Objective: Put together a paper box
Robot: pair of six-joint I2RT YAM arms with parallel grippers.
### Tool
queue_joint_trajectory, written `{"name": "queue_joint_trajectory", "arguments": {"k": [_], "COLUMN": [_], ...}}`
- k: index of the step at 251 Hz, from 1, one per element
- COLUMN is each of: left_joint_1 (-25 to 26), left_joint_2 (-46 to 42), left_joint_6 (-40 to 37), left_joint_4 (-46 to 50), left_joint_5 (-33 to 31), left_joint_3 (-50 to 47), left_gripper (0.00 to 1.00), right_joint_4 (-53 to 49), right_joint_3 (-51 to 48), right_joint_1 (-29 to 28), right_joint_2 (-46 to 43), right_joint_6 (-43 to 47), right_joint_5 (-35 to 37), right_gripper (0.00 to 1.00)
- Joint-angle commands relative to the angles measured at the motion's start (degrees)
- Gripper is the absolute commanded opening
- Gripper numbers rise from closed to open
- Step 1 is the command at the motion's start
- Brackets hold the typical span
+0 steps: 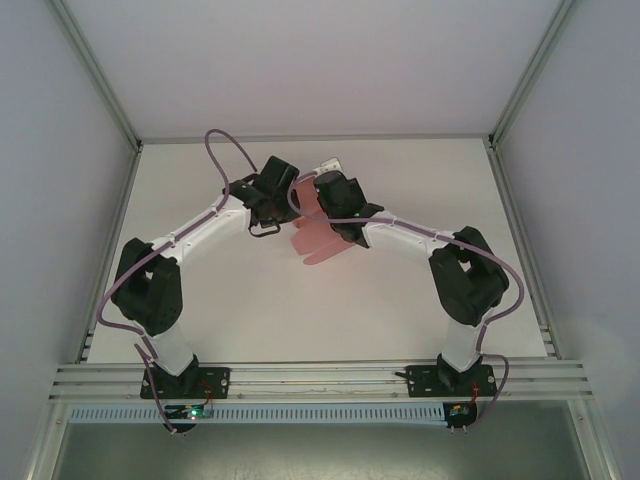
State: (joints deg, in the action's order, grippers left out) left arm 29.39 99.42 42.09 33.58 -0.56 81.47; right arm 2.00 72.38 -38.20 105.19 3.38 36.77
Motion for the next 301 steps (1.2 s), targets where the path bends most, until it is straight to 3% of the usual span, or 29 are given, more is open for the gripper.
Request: {"name": "queue_joint_trajectory", "arguments": {"k": [1, 20, 59, 87, 106, 121, 133, 154, 166, 185, 210, 229, 263, 301], "left_joint_1": [1.0, 1.0, 1.0, 1.0, 1.0, 0.9, 1.0, 0.9, 0.9, 0.9, 0.9, 0.9, 1.5, 1.8], "left_joint_2": [-1.2, -1.1, -0.2, 0.2, 0.7, 1.4, 1.9, 2.0, 2.0, 1.2, -0.1, -0.6, -1.5, -2.3], "left_joint_6": [1.0, 1.3, 0.3, -1.7, -3.7, -5.2, -6.9, -9.8, -11.7, -17.9, -33.3, -49.5, -83.3, -107.7], "left_joint_4": [7.6, 7.0, 6.2, 6.2, 6.8, 7.9, 8.4, 7.7, 7.1, 4.5, 0.7, -0.3, 1.6, 4.2], "left_joint_5": [-0.8, -0.8, -0.4, -1.2, -2.8, -4.5, -5.4, -6.4, -6.6, -5.6, -6.9, -6.6, -1.2, 4.0], "left_joint_3": [1.3, 1.1, 1.7, 2.6, 3.4, 4.2, 4.7, 4.5, 4.3, 3.7, 3.1, 3.5, 3.6, 2.6], "left_gripper": [0.0, 0.0, 0.0, 0.0, 0.0, 0.0, 0.0, 0.0, 0.0, 0.0, 0.0, 0.0, 0.0, 0.0], "right_joint_4": [4.2, 4.7, 13.7, 17.5, 16.8, 16.0, 15.4, 13.9, 13.2, 11.7, 10.8, 10.8, 9.0, 8.3], "right_joint_3": [-0.7, -3.2, -11.5, -12.5, -12.5, -13.1, -13.8, -15.1, -16.1, -17.7, -20.5, -23.4, -28.1, -33.9], "right_joint_1": [2.3, 2.8, 7.3, 10.4, 10.9, 10.9, 11.2, 11.5, 11.7, 12.4, 14.6, 17.3, 22.2, 25.0], "right_joint_2": [2.1, -0.3, -8.0, -9.7, -11.4, -13.5, -15.4, -19.4, -21.7, -25.6, -31.3, -35.8, -42.8, -48.9], "right_joint_6": [10.7, 8.2, -2.7, -9.1, -10.2, -10.6, -10.3, -10.5, -10.9, -11.5, -14.7, -17.6, -20.4, -22.1], "right_joint_5": [18.6, 7.9, -37.4, -56.2, -59.5, -58.7, -59.0, -58.2, -57.3, -56.0, -55.8, -57.0, -56.3, -56.1], "right_gripper": [0.05, 0.07, 0.18, 0.32, 0.45, 0.54, 0.66, 0.73, 0.86, 0.98, 0.98, 0.98, 0.98, 0.98]}}
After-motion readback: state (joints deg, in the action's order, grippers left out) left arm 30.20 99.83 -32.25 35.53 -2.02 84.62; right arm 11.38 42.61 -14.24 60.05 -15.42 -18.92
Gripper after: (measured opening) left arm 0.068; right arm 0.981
